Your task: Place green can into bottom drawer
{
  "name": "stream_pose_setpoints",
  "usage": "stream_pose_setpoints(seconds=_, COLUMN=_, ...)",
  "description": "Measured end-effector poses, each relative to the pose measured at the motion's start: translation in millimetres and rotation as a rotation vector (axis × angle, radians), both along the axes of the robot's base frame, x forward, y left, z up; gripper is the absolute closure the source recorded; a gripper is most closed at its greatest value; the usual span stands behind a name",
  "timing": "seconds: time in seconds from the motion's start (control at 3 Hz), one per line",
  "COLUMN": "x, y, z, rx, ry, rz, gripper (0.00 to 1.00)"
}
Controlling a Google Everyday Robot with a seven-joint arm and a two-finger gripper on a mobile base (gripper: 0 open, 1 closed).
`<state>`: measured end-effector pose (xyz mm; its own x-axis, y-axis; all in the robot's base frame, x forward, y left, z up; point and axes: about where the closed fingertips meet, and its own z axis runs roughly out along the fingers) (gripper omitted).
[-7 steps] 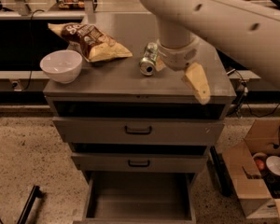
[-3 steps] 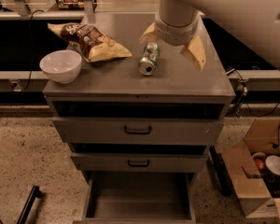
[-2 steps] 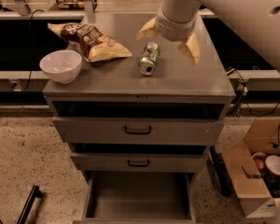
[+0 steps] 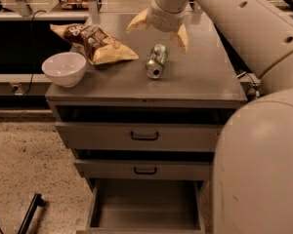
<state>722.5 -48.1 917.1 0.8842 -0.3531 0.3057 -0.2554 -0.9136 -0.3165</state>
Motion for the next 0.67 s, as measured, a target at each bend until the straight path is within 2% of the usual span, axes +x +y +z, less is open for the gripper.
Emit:
stream_pose_setpoints(seconds=0.33, x=20, y=12, z=-23, rx=-0.107, ry=0.025, rz=0.015, gripper=0.00)
stream_pose_setpoints(seconds=0.67, x=27, y=17, z=-53, rx=-0.175, ry=0.079, rz=0.028, gripper=0.00)
